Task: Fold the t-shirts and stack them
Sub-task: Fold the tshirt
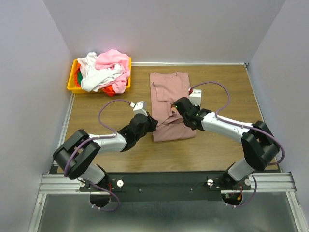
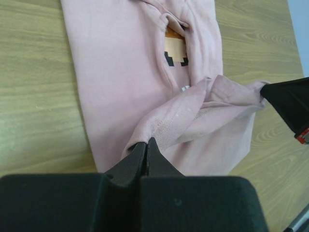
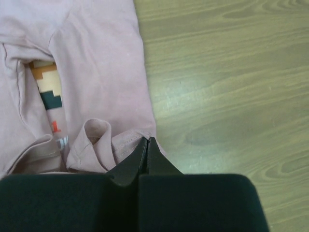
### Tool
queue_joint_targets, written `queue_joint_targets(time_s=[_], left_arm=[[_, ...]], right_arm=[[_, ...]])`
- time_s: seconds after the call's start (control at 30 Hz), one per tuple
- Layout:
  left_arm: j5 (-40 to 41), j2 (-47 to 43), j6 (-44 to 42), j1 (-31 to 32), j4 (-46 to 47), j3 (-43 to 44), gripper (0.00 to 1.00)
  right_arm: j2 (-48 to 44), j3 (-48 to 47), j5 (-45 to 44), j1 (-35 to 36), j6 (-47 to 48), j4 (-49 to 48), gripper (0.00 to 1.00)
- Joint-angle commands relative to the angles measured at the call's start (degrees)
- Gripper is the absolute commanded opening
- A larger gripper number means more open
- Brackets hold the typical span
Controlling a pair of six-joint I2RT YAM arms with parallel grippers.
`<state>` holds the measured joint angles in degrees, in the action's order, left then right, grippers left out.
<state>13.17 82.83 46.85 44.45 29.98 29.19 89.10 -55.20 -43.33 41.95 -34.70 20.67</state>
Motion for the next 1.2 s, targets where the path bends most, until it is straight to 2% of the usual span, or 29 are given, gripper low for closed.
queue_joint_targets(time_s=[0.0,0.2,0.67,0.7,0.73,0.77,0.8,0.87,0.9,1.0,1.17], left_arm=[[-2.36,2.60,-3.25,-2.34,4.56,1.83,0.00],[-3.67,5.15,-4.48,-5.42,5.79,4.12,0.00],[-12.11,19.12,-7.30,-10.96,9.22,11.59,0.00],[-12.90,19.74,-7.30,-11.57,9.40,12.64,0.05],[-12.91,20.44,-7.30,-11.75,9.49,13.08,0.17],[-12.91,20.44,-7.30,-12.01,9.49,13.61,0.30],[-12.91,20.10,-7.39,-12.28,9.40,13.79,0.49],[-12.82,18.08,-7.91,-12.45,8.87,13.61,0.62],[-11.95,17.20,-8.26,-12.45,8.35,13.53,0.68],[-9.93,13.25,-8.97,-12.45,6.33,12.39,0.74],[-8.77,6.39,-8.79,-12.45,5.09,8.00,0.75]], right_arm=[[3.26,-3.24,-1.14,-1.96,3.93,-4.40,0.00],[7.22,-6.94,-0.09,-4.42,7.36,-6.07,0.00],[17.77,-15.19,0.97,-6.53,10.70,-7.39,0.00],[17.95,-15.64,1.23,-6.62,10.70,-7.39,0.02],[18.04,-15.99,1.58,-6.71,10.79,-7.31,0.08],[17.34,-16.43,2.71,-6.80,10.97,-7.31,0.34],[16.73,-16.52,3.42,-6.80,10.97,-7.31,0.47],[13.65,-16.61,5.53,-6.71,11.05,-7.31,0.72],[12.34,-16.52,6.15,-6.71,11.32,-7.39,0.77],[7.33,-15.73,8.25,-6.80,11.67,-7.13,0.84],[0.56,-9.94,12.39,-6.80,10.62,-7.04,0.86]])
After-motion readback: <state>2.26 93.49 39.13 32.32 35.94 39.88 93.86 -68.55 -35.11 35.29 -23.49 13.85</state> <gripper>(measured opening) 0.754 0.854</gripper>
